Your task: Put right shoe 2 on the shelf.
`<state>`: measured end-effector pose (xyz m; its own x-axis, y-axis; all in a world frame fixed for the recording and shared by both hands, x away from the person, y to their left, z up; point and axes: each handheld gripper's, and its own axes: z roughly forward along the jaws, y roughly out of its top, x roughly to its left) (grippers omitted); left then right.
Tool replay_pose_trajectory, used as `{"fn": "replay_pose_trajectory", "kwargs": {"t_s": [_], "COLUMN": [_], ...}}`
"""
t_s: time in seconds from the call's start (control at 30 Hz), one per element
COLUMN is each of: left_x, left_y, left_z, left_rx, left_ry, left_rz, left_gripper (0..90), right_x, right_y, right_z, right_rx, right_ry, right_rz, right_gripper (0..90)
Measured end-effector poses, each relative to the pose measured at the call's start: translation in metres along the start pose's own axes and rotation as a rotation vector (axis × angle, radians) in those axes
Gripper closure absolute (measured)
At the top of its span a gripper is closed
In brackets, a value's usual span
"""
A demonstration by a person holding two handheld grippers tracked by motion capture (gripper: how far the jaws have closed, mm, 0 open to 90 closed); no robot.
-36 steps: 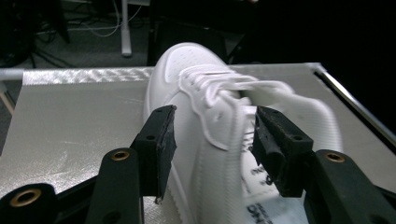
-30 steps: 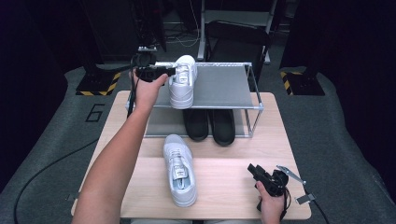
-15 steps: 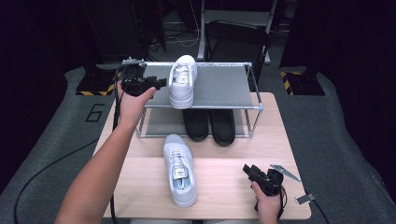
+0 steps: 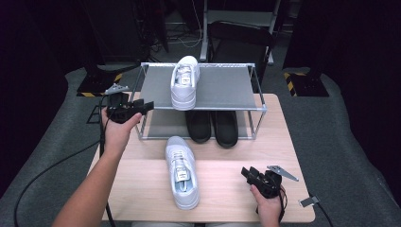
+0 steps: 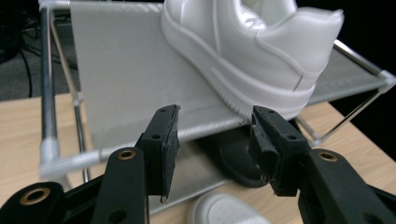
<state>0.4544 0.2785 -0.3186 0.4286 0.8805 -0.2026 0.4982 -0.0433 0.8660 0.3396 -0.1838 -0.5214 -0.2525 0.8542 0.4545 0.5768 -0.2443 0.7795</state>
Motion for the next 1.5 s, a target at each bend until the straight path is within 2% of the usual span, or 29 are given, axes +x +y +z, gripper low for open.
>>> {"fn": "replay_pose_trajectory", "kwargs": {"t_s": [0.1, 0.2, 0.27, 0.4, 0.67, 0.73, 0.77, 0.83, 1.07, 1.27, 1.4, 1.5], "left_x": [0.004, 0.008, 0.008, 0.009, 0.005, 0.005, 0.003, 0.002, 0.002, 0.003, 0.002, 0.002], "left_y": [-0.012, -0.022, -0.025, -0.043, -0.072, -0.075, -0.081, -0.087, -0.107, -0.121, -0.127, -0.130], "left_z": [-0.002, -0.007, -0.008, -0.014, -0.019, -0.020, -0.021, -0.023, -0.027, -0.028, -0.029, -0.029], "left_rx": [0.007, 0.004, 0.007, 0.002, -0.005, -0.007, -0.002, 0.002, -0.003, 0.003, 0.007, 0.013], "left_ry": [0.019, 0.008, 0.004, -0.010, -0.051, -0.041, -0.021, -0.008, -0.010, -0.007, -0.006, -0.009], "left_rz": [0.007, -0.014, -0.016, -0.023, -0.082, -0.078, -0.060, -0.044, -0.052, -0.058, -0.064, -0.067], "left_gripper": [51.9, 51.9, 51.8, 51.9, 51.9, 51.9, 51.9, 51.9, 51.1, 50.8, 50.8, 50.5], "right_x": [0.002, 0.005, 0.006, 0.009, 0.020, 0.023, 0.025, 0.030, 0.047, 0.055, 0.062, 0.065], "right_y": [-0.001, -0.001, -0.001, -0.002, 0.001, 0.003, 0.003, 0.002, -0.005, -0.006, -0.007, -0.007], "right_z": [0.002, 0.003, 0.003, 0.004, 0.005, 0.005, 0.005, 0.007, 0.013, 0.014, 0.017, 0.019], "right_rx": [0.007, 0.008, 0.021, 0.029, 0.073, 0.074, 0.071, 0.081, 0.114, 0.120, 0.132, 0.130], "right_ry": [0.003, 0.002, 0.003, 0.012, 0.066, 0.074, 0.082, 0.087, 0.105, 0.138, 0.141, 0.146], "right_rz": [-0.012, -0.025, -0.028, -0.041, -0.052, -0.060, -0.069, -0.081, -0.144, -0.145, -0.167, -0.164], "right_gripper": [54.5, 54.5, 54.5, 54.5, 58.4, 58.5, 58.7, 58.7, 58.6, 59.0, 59.4, 59.4]}}
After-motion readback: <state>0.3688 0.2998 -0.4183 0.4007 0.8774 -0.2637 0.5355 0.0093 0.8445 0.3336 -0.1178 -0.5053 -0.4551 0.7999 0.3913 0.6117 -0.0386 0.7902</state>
